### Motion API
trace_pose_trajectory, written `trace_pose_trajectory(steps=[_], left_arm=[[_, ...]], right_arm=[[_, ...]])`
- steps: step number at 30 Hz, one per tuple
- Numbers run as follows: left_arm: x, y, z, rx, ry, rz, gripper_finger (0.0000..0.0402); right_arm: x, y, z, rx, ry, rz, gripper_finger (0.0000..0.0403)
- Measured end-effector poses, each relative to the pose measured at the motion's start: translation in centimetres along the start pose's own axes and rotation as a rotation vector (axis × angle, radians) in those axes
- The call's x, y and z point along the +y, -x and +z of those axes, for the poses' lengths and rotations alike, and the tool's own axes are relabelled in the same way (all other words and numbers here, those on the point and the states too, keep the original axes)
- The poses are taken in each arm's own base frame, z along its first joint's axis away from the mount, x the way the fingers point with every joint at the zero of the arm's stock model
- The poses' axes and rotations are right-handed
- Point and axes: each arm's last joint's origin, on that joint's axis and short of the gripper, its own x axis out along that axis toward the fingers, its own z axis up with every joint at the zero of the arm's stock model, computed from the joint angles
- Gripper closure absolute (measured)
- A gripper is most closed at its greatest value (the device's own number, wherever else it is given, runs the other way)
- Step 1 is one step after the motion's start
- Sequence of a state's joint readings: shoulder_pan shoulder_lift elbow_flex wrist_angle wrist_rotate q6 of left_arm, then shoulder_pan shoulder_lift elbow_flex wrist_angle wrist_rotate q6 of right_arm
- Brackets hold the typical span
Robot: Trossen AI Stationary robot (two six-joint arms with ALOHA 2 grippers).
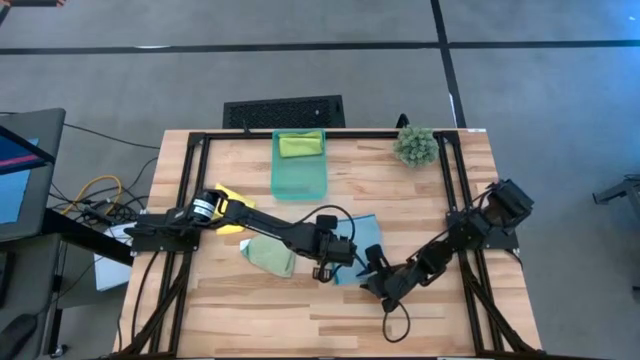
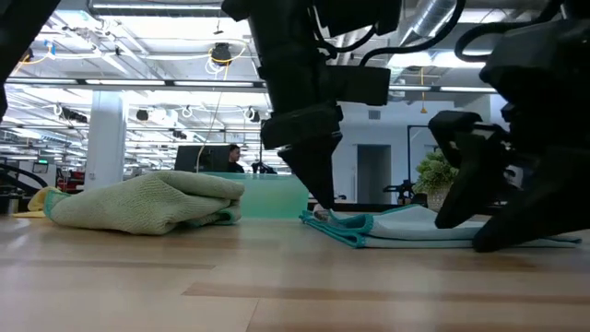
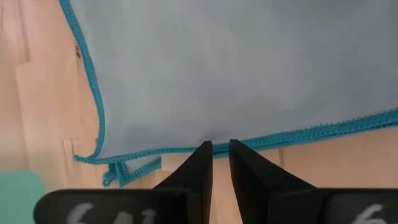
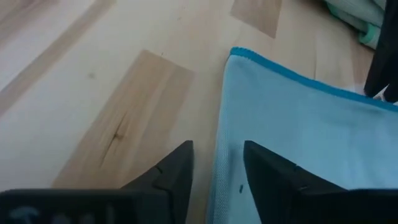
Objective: Fold microfiber towels
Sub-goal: Fold the blue microfiber cloth
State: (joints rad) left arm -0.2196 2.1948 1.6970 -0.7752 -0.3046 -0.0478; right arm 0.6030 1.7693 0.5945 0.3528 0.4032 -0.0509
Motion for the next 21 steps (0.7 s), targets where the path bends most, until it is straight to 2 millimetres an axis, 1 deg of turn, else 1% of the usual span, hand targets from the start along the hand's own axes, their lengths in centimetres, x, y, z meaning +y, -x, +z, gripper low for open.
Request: trace_pose_trajectory(steps=[3,9,14,17,19,21], left_arm=[[-0.4,0.5,0.0,-0.005,-0.018,0.031,0.0359],[-0.3,1.5,0.3,-0.045,-0.022,0.040,0.0396],[-0.2,1.7,0.4,-0.062,-0.021,0.044,0.0397],[-0.3,1.7,0.5,-0.072,-0.038,0.041,0.0400],[-0.3,1.7,0.6,-0.082,-0.048,0.040,0.0400],[-0.2,1.7,0.9,-0.110,-0.045,0.026,0.0400]], right_arm=[[-0.3,-0.1,-0.1,0.009,-0.008,0.016,0.0255],[-0.8,-0.2,-0.3,0.033,-0.020,0.047,0.0326],[-0.8,0.0,-0.1,0.026,-0.039,0.078,0.0384],[-1.0,0.7,0.1,0.033,-0.082,0.113,0.0394],[-1.1,1.4,0.2,0.038,-0.125,0.140,0.0387],[-1.2,2.2,0.9,0.006,-0.160,0.174,0.0381]])
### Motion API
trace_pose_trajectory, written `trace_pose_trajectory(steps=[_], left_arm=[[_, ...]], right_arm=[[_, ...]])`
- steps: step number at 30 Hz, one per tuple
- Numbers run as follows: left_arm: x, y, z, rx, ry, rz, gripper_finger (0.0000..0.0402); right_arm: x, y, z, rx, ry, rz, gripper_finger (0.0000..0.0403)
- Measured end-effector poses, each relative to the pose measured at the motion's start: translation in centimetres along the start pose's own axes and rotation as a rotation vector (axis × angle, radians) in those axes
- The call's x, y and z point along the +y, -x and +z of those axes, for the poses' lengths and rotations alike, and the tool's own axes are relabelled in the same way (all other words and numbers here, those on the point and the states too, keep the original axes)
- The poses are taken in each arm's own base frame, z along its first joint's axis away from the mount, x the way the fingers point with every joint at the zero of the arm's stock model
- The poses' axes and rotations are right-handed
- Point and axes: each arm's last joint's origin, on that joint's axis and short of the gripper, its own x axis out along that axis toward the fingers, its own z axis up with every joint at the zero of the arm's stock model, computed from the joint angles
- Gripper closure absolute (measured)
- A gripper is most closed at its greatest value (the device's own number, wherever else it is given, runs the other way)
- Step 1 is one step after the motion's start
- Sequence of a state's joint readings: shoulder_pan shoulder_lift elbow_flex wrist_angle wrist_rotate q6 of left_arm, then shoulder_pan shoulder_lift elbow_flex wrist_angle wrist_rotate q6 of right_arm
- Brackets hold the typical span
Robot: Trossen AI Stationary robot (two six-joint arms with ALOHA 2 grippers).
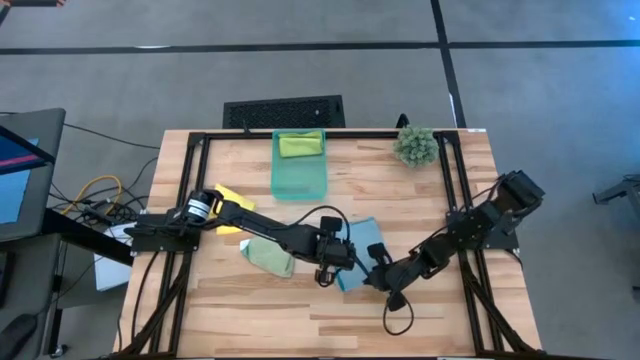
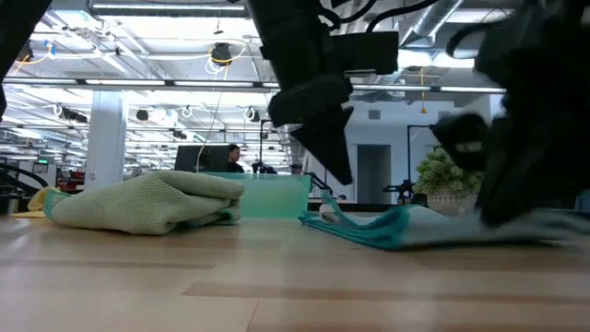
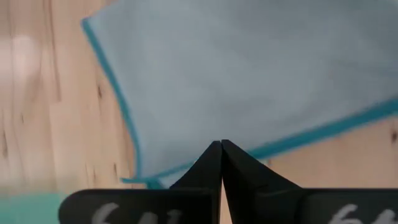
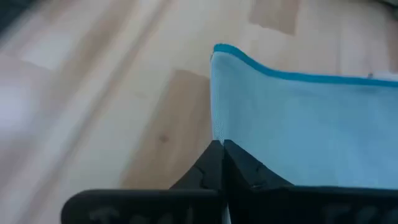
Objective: Fold microfiber towels
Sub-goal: Fold the blue microfiber cloth
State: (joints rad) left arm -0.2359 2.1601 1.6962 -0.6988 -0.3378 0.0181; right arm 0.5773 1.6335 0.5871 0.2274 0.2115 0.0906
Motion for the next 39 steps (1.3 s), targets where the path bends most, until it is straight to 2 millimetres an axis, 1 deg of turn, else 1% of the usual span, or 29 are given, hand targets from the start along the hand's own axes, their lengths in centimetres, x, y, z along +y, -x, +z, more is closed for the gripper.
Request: trace_pose_trajectory(steps=[3,5,10,12,14,19,25,29,34,36,39], left_arm=[[-0.2,-0.3,0.5,-0.080,-0.004,-0.054,0.0401],[-0.5,-0.8,0.4,-0.113,-0.017,-0.083,0.0401],[-0.8,-1.5,-0.5,-0.086,0.001,-0.091,0.0401],[-0.7,-2.0,-1.0,-0.064,0.000,-0.090,0.0401],[-0.6,-2.2,-1.2,-0.059,0.006,-0.096,0.0401],[-0.7,-2.5,-1.8,-0.030,0.034,-0.165,0.0401],[-0.6,-2.2,-2.1,-0.001,0.033,-0.129,0.0401],[-0.4,-1.1,-1.9,-0.003,0.043,-0.101,0.0401],[-0.3,-0.1,-2.3,0.032,0.051,-0.030,0.0401],[-0.2,-0.2,-2.4,0.037,0.053,-0.005,0.0401],[0.3,-0.8,-3.0,0.071,0.076,0.008,0.0401]], right_arm=[[0.3,1.0,0.6,-0.021,-0.011,0.057,0.0382],[0.5,1.3,0.8,-0.035,-0.010,0.091,0.0389],[1.1,1.7,1.0,-0.046,-0.014,0.172,0.0395],[1.3,1.7,1.0,-0.044,-0.022,0.181,0.0391],[1.4,1.8,1.0,-0.042,-0.025,0.184,0.0384],[1.3,1.8,1.0,-0.042,-0.029,0.182,0.0381],[1.3,1.7,0.8,-0.022,-0.037,0.179,0.0389],[1.3,1.7,0.7,-0.015,-0.047,0.178,0.0384],[1.3,1.8,0.8,-0.008,-0.050,0.177,0.0386],[1.4,1.8,1.1,-0.007,-0.050,0.178,0.0389],[1.5,2.0,1.7,0.016,-0.053,0.184,0.0390]])
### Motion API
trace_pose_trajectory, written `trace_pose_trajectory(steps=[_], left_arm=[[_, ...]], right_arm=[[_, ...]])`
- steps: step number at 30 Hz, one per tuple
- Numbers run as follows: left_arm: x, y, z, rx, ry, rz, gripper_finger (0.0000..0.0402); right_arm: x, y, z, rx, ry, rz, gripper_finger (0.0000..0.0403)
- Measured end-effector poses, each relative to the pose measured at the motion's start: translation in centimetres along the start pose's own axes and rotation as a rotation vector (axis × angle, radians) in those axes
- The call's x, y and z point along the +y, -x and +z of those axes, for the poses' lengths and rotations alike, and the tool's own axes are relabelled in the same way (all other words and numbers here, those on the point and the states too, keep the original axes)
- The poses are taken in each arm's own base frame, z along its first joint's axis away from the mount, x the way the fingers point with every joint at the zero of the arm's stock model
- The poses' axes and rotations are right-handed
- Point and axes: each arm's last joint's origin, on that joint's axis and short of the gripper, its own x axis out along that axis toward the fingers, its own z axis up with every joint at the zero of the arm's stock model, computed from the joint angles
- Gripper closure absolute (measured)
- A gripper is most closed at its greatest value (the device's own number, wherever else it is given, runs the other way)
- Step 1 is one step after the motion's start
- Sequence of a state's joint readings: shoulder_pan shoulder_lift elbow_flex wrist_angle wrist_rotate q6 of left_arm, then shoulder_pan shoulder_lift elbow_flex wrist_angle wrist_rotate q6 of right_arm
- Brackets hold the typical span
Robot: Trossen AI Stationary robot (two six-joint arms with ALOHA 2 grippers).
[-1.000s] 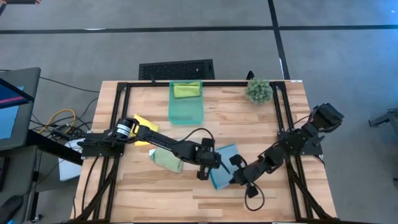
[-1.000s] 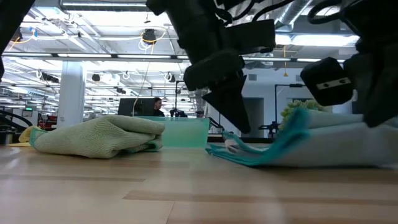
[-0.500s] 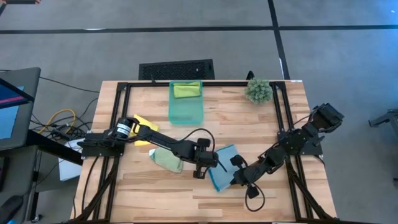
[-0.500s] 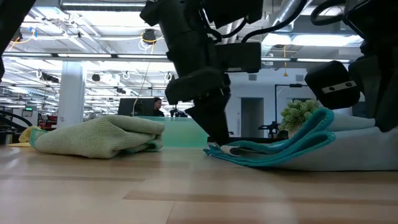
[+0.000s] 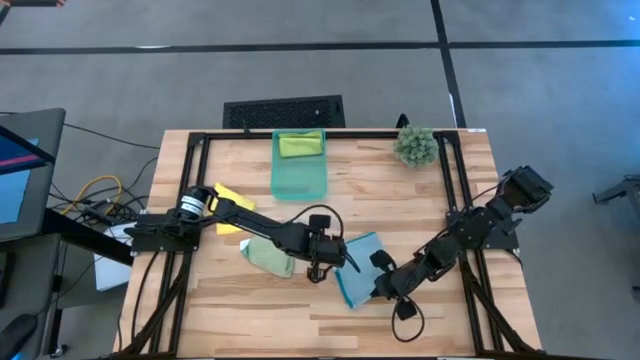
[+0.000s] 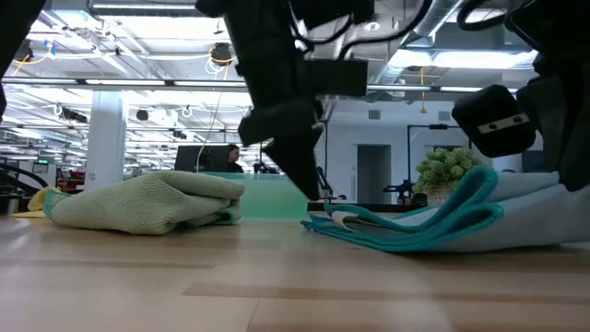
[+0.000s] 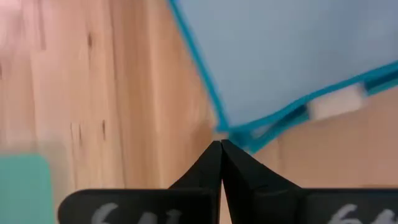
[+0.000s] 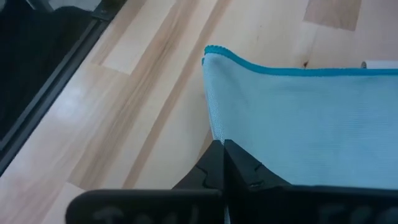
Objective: Fold microfiber towels
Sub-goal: Fold the blue microfiber cloth
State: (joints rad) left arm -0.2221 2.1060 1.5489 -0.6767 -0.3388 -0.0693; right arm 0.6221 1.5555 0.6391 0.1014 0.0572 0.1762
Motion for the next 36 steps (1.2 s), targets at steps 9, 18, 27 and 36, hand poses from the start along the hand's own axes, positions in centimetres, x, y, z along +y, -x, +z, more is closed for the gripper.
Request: trace_pose_trajectory(steps=[9,18,27,36], left_arm=[[0.2,-2.0,-0.5,-0.077,0.005,-0.052,0.0401],[-0.1,-2.3,-0.2,-0.144,-0.009,-0.120,0.0401],[-0.3,-2.2,-0.1,-0.160,-0.019,-0.121,0.0401],[-1.5,-1.8,-0.1,-0.169,-0.071,-0.126,0.0401]], right_arm=[[-0.1,1.7,2.9,0.059,0.067,-0.014,0.0391],[-5.9,4.7,3.7,0.017,0.004,-0.117,0.0392],[-10.6,2.2,1.8,0.077,-0.045,-0.054,0.0389],[-13.1,1.3,1.0,0.082,-0.044,-0.052,0.0390]])
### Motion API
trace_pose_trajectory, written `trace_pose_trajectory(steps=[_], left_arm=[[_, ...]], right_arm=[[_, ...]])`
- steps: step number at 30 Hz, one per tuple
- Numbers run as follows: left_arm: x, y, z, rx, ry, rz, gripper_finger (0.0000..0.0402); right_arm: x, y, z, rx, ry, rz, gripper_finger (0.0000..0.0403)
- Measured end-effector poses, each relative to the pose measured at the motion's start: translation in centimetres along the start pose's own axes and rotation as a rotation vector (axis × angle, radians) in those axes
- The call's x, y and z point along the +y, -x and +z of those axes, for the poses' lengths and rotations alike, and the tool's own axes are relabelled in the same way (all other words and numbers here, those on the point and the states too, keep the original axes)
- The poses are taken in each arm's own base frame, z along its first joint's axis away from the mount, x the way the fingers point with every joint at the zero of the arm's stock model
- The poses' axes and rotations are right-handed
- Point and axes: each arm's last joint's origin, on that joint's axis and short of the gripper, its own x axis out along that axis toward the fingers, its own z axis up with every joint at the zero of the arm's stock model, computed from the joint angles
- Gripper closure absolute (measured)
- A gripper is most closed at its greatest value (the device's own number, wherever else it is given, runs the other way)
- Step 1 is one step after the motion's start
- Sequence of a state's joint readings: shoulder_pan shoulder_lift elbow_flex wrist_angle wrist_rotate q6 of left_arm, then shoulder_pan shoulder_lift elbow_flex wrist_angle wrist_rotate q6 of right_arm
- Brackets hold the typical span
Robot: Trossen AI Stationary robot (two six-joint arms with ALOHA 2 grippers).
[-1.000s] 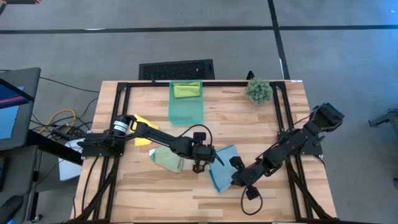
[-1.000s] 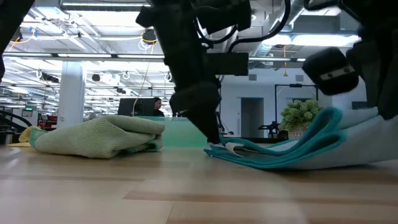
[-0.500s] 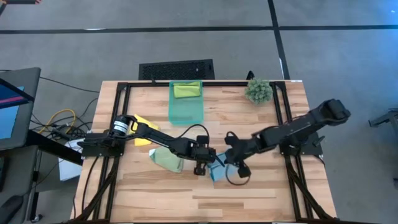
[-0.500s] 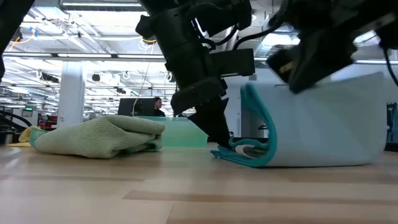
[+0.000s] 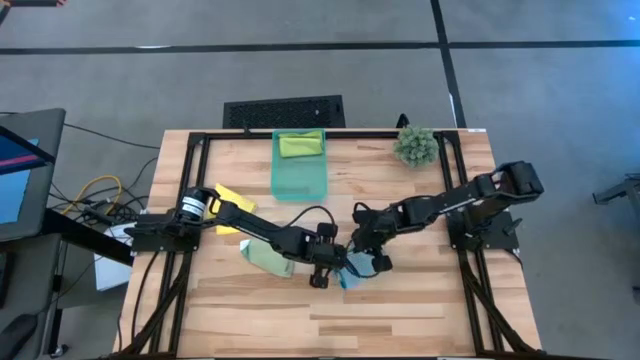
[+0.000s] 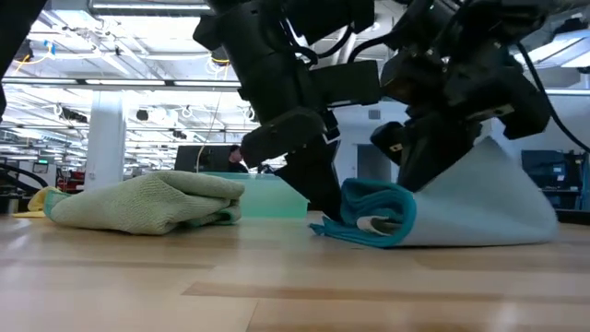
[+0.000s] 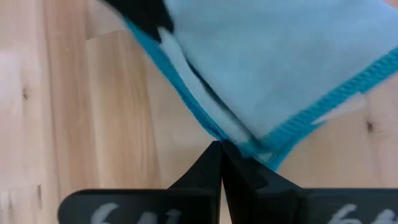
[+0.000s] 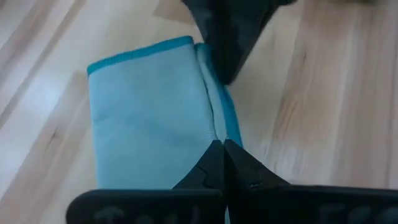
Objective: Fold microfiber towels
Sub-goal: Fold the blue microfiber cloth
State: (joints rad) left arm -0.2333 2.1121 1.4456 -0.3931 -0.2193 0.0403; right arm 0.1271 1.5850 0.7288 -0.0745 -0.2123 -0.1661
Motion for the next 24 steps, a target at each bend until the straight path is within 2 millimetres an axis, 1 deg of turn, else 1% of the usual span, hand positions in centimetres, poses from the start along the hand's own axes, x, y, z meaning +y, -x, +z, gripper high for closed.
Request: trace_pose_trajectory(steps=[3,9,12,18,24], left_arm=[[-0.1,0.0,0.0,0.001,-0.005,0.018,0.0401],[0.0,1.3,0.2,0.002,-0.011,0.069,0.0401],[-0.1,2.3,0.4,-0.007,-0.016,0.091,0.0401],[-0.7,4.3,0.5,0.001,-0.009,0.140,0.0401],[-1.7,6.8,1.2,-0.070,-0.018,0.163,0.0401]], right_arm=[[-0.5,0.0,0.0,-0.019,0.012,0.028,0.0390],[-1.5,-0.8,-0.4,-0.019,0.010,0.041,0.0390],[-1.6,-1.0,-0.6,-0.021,0.008,0.079,0.0389],[-1.6,-0.6,0.1,-0.079,0.041,0.071,0.0392],[-2.1,-0.5,0.4,-0.114,0.039,0.052,0.0390]])
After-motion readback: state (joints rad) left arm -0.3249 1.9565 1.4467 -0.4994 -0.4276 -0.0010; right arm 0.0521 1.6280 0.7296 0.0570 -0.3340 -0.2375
